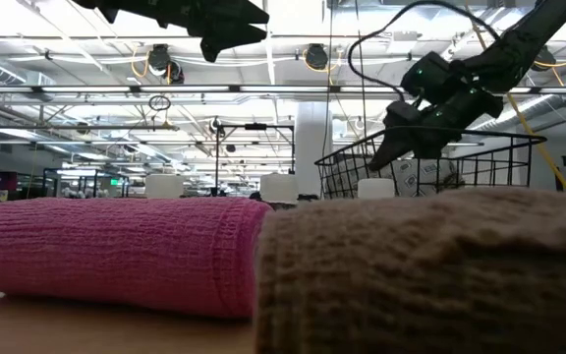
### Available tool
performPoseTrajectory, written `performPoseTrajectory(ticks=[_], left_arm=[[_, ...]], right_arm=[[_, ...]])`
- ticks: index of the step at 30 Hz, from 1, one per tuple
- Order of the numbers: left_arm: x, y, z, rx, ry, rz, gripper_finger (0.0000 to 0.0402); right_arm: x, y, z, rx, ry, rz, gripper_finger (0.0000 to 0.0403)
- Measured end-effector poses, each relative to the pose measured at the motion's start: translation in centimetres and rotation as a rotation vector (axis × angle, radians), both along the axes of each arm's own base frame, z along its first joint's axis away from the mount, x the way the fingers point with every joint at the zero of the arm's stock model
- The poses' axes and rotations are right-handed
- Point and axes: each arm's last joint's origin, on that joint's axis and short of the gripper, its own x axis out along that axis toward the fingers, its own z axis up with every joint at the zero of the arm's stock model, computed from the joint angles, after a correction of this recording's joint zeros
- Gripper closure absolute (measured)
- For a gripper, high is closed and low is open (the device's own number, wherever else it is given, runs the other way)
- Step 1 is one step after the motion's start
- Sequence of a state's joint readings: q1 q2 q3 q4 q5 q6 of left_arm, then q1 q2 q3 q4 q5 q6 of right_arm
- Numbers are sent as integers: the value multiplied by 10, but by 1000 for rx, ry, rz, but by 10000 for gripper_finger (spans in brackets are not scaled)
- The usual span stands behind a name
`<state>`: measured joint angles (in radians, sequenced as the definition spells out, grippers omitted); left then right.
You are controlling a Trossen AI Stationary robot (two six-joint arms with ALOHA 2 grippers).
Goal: Pick & place medical supplies in basket/bin
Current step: Put the gray patient gown into the black wire basket
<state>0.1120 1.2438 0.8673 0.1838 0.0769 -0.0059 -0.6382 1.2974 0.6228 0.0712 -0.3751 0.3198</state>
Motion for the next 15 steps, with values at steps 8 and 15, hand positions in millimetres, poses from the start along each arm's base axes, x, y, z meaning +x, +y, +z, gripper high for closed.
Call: performPoseTrajectory(ticks=[8, 15], left_arm=[[0, 0, 0, 0, 0, 0, 215], [0, 0, 0, 0, 3, 0, 215]], right_arm=[[-11, 5, 34, -343, -6, -94, 69], [-20, 11, 53, -489, -38, -100, 69]])
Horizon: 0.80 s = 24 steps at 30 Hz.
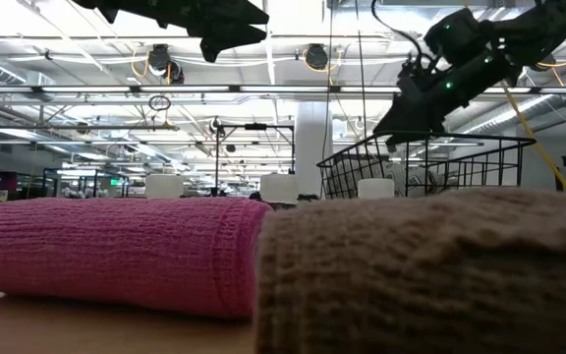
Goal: Pick & place medical supplies in basket/bin
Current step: Put the gray patient gown into the black wire basket
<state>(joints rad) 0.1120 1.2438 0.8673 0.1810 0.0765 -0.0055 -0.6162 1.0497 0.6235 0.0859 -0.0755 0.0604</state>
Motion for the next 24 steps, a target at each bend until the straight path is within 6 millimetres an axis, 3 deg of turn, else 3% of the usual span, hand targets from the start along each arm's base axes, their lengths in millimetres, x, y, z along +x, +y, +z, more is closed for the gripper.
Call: performPoseTrajectory(ticks=[5, 10, 12, 18, 24], left_arm=[[0, 0, 0, 0, 0, 0, 215], [0, 0, 0, 1, -1, 1, 215], [0, 0, 0, 1, -1, 1, 215], [0, 0, 0, -4, -2, 2, 215], [0, 0, 0, -9, 2, 3, 215]], right_arm=[[12, 16, 20, -17, -1, 171, 73], [43, 37, 38, -137, 192, 295, 118], [56, 44, 34, -185, 280, 339, 151], [80, 47, -8, -179, 494, 388, 276], [81, 40, -26, -228, 668, 268, 380]])
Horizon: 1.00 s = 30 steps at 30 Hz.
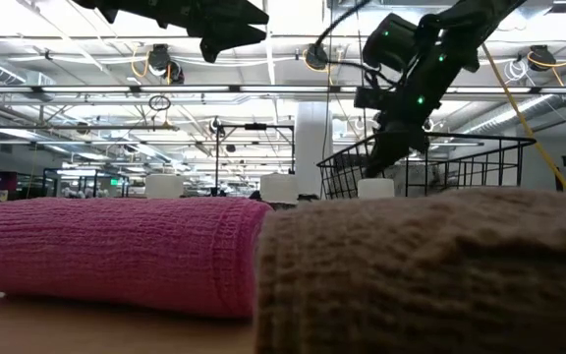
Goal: Pick & place medical supplies in basket/bin
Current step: Put the gray patient gown into the black wire basket
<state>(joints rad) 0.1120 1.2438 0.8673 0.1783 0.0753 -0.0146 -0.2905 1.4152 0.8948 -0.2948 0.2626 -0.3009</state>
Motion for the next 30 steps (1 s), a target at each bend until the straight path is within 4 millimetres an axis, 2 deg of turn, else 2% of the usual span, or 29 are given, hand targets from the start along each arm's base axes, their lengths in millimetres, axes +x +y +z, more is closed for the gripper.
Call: performPoseTrajectory(ticks=[2, 6, 14, 23, 30], left_arm=[[0, 0, 0, -1, 3, 0, 215], [0, 0, 0, 0, 3, 0, 215], [0, 0, 0, 1, 2, -1, 215], [0, 0, 0, 1, 3, 0, 215], [0, 0, 0, -4, 2, 0, 215]], right_arm=[[-6, -1, 2, -76, 60, -48, 397], [-18, -4, 8, -145, 118, -143, 390], [-39, -17, -8, 90, 166, -219, 400], [-55, -30, -29, 189, 137, -282, 402], [-58, -42, -31, 223, 9, -455, 402]])
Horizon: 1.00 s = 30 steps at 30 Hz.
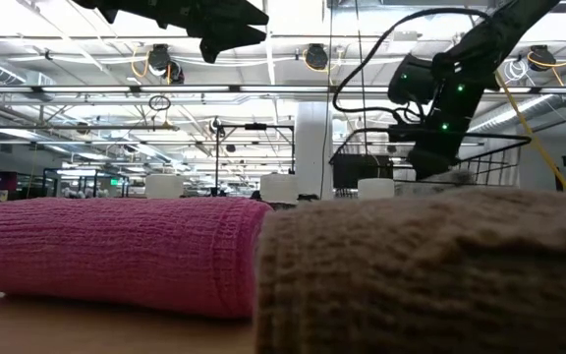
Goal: Pick & place medical supplies in basket/bin
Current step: Put the gray patient gown into the black wire basket, then adjust the black wire basket
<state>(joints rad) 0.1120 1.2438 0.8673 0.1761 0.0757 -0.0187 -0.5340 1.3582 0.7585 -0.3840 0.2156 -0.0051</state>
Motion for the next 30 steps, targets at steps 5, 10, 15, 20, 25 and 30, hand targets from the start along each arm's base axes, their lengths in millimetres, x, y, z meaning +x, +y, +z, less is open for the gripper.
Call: performPoseTrajectory(ticks=[5, 10, 15, 20, 25, 30], left_arm=[[0, 0, 0, -8, 0, 2, 215], [0, 0, 0, -13, 0, 3, 215], [0, 0, 0, -17, -1, 4, 215], [0, 0, 0, -17, -1, 3, 215], [0, 0, 0, -17, -1, 4, 215], [0, 0, 0, -12, 0, 3, 215]], right_arm=[[1, -2, 1, 18, -58, -87, 402], [0, -1, 2, 6, -41, -34, 402], [-3, 2, 16, -32, -81, 11, 401], [-10, 8, 39, -63, -188, 52, 402], [-15, 26, 59, 77, -368, 288, 402], [-13, 61, 75, 306, -541, 594, 402]])
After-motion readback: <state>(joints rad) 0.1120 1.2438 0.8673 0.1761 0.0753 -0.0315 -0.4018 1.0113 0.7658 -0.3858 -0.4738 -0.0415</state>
